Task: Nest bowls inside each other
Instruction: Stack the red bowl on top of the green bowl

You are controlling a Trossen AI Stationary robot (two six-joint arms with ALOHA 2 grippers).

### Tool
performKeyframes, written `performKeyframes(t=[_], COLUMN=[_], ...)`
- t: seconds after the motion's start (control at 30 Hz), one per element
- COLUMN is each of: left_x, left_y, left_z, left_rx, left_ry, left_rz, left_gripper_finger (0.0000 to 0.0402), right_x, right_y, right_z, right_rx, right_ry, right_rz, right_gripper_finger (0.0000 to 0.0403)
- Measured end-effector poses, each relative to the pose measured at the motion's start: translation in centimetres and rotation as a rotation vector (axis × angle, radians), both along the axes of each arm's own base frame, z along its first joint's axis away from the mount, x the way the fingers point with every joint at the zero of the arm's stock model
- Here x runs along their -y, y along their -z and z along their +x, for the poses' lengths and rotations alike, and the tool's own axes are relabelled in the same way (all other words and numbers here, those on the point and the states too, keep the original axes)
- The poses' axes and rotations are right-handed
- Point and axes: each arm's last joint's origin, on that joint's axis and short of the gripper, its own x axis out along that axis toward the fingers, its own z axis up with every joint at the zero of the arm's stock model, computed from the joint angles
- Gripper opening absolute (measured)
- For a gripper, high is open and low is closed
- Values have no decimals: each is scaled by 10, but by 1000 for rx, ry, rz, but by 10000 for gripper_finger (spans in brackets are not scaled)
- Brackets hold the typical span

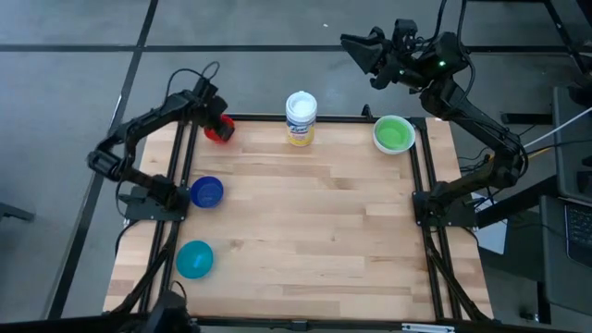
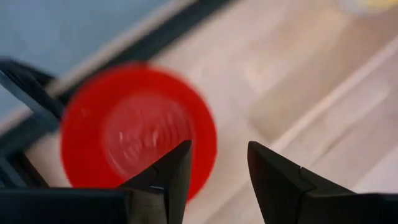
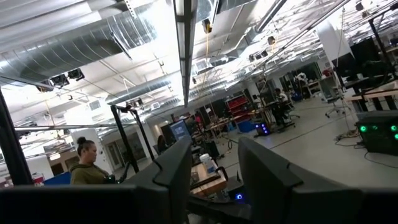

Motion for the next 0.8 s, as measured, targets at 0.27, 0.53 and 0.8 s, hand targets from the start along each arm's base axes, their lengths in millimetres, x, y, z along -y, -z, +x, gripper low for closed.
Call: performKeyframes(t=[0.27,0.53,0.8], left_x=[-5,-4,-8], left_y=[29,29,36], left_z=[5,11,12], left_rx=[-70,-47,-84], left_ry=[56,77,73], left_rz=[-126,-125,-120], left_gripper_finger=[150,152,152], right_x=[0,0,0], right_y=[0,0,0], right_z=[0,0,0], right_rx=[2,3,3], right_ry=[-6,-7,-9], right_rz=[15,18,19], right_gripper_finger=[126,122,136])
